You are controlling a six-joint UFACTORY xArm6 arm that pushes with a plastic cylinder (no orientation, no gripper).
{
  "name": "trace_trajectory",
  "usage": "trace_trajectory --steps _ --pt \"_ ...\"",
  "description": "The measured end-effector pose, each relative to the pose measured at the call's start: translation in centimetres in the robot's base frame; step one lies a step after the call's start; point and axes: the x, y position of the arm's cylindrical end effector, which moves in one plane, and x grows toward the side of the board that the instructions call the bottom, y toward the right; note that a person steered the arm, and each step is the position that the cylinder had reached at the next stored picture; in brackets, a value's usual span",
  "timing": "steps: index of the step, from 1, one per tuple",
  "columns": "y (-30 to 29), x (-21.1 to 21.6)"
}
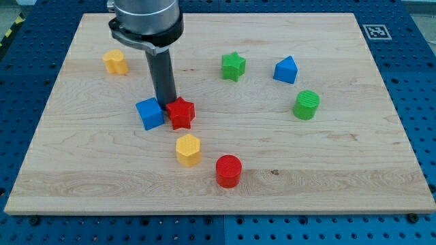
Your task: Push the red star into the red circle
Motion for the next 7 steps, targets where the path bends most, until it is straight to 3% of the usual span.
trace_trajectory --steps 2,5,7 --pt "0.8 2.5" --pt "8.4 3.0" --pt "11.5 6.0"
